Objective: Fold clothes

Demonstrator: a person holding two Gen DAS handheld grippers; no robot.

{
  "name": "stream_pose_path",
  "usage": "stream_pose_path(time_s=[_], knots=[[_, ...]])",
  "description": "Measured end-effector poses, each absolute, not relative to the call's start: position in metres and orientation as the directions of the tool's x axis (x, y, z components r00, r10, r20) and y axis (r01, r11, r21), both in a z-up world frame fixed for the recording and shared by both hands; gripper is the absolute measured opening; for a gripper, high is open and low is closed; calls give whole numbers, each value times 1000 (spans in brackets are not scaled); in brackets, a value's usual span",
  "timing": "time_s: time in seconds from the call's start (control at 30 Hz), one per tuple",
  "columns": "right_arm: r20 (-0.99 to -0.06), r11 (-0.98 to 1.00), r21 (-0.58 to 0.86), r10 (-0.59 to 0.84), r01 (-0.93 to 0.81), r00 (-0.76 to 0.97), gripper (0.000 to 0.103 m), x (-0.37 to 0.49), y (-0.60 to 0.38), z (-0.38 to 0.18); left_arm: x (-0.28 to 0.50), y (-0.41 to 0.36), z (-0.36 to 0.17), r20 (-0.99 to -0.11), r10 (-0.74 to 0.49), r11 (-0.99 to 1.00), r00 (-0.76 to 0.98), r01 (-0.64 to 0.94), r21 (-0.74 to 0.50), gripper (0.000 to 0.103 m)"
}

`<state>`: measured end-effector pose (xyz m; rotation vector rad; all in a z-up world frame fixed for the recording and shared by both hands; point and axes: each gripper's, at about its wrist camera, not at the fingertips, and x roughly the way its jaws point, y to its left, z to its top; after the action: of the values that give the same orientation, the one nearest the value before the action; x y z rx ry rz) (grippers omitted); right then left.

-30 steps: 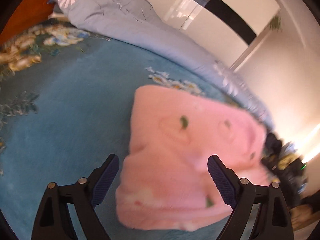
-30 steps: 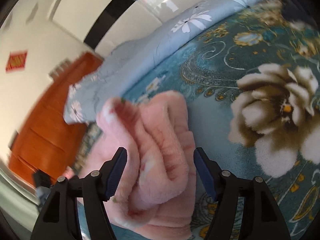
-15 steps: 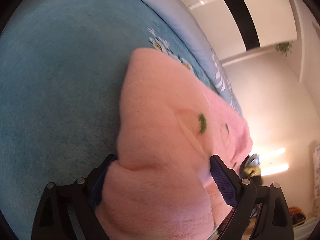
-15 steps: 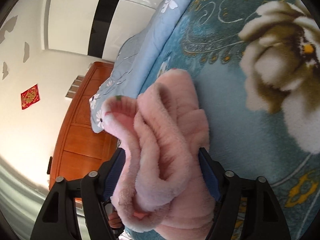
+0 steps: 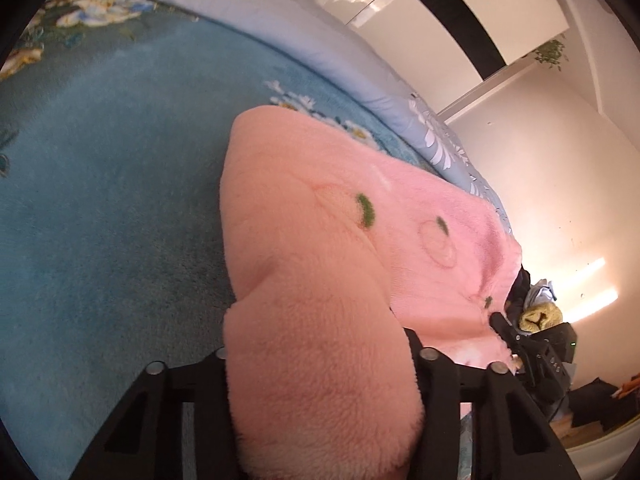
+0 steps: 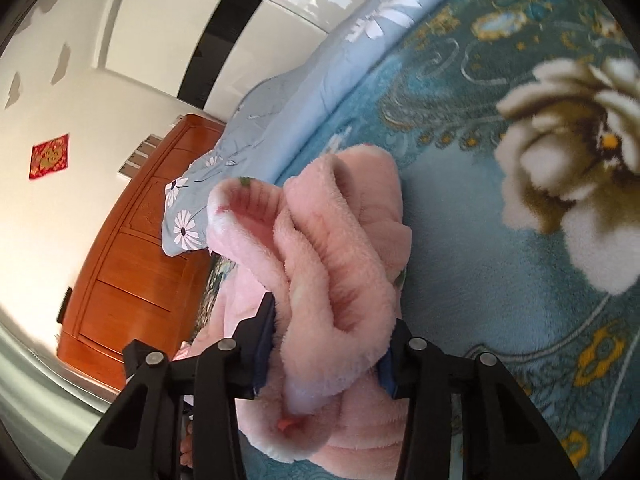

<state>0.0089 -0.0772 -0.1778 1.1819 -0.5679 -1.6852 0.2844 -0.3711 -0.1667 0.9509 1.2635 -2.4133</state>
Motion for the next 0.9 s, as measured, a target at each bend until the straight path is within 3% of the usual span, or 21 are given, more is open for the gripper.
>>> stream_pose_path(time_s=[0.2, 0.43, 0.9], knots=[[-412, -394, 752, -907, 529, -89, 44, 35, -79, -150, 300, -383, -160, -603, 71, -586, -795, 456, -670, 44], [-446, -382, 714, -894, 587, -40, 43, 71, -128, -124, 338, -419, -132, -591, 9, -628, -807, 455, -631, 42], [-420, -189, 718, -885, 670, 201, 43, 181, -379, -110, 495, -593, -59, -604, -373, -609, -704, 677, -412, 42]])
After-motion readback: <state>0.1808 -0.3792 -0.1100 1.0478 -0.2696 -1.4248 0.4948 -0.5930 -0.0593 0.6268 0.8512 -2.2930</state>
